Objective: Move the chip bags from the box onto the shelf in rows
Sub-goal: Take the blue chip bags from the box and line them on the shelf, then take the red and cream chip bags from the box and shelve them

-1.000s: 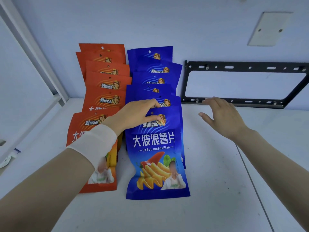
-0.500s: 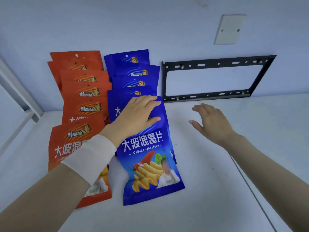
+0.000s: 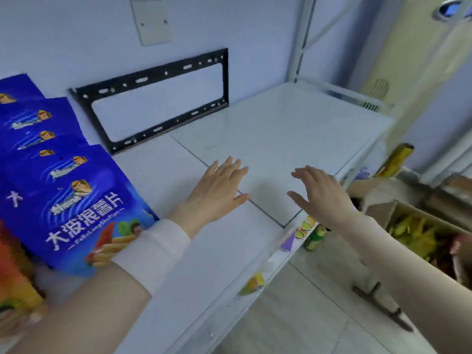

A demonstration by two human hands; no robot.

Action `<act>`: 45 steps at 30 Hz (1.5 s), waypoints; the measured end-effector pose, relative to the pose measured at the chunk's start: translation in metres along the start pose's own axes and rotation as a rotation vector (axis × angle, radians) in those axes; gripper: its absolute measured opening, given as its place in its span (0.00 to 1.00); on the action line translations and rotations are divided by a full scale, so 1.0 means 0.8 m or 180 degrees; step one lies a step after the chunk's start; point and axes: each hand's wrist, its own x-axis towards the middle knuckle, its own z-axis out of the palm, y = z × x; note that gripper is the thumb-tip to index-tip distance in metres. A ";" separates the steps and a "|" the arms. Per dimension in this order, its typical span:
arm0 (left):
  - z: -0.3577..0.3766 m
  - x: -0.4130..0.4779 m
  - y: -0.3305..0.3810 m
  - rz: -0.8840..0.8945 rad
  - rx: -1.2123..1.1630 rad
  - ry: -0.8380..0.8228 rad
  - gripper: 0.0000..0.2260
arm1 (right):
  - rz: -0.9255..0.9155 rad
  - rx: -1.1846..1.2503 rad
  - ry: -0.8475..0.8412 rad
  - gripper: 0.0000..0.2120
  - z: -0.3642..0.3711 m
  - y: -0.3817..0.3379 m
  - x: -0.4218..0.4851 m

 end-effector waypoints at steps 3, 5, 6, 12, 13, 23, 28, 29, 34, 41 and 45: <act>0.005 0.036 0.088 0.0358 0.0021 -0.0005 0.29 | 0.0439 -0.0105 0.0003 0.22 -0.023 0.070 -0.070; 0.009 0.057 0.157 0.0574 0.0014 -0.0047 0.29 | 0.0664 -0.0243 -0.0031 0.22 -0.040 0.120 -0.121; 0.013 0.068 0.194 0.0673 -0.0012 -0.0072 0.29 | 0.0770 -0.0279 -0.0040 0.23 -0.048 0.146 -0.147; 0.053 0.115 0.438 0.1333 -0.0128 -0.0253 0.29 | 0.1435 -0.0232 0.0094 0.23 -0.100 0.294 -0.334; 0.059 0.119 0.477 0.1464 -0.0123 -0.0281 0.29 | 0.1575 -0.0252 0.0100 0.23 -0.107 0.316 -0.367; 0.112 0.171 0.798 0.2734 -0.0111 -0.0529 0.29 | 0.2780 -0.0564 0.0199 0.21 -0.150 0.474 -0.623; 0.141 0.210 0.921 0.3138 -0.0056 -0.0655 0.29 | 0.3123 -0.0529 0.0213 0.20 -0.152 0.561 -0.693; 0.145 0.223 0.944 0.3156 -0.0075 -0.0681 0.29 | 0.3151 -0.0555 0.0209 0.20 -0.156 0.583 -0.702; 0.155 0.300 1.052 0.3150 -0.0488 -0.0719 0.28 | 0.3341 -0.0667 0.0097 0.22 -0.177 0.691 -0.733; 0.195 0.370 1.189 0.3375 -0.0303 -0.0948 0.29 | 0.3454 -0.0794 0.0064 0.24 -0.191 0.817 -0.779; 0.213 0.403 1.266 0.3440 -0.0266 -0.1006 0.28 | 0.3553 -0.0663 0.0002 0.24 -0.190 0.894 -0.817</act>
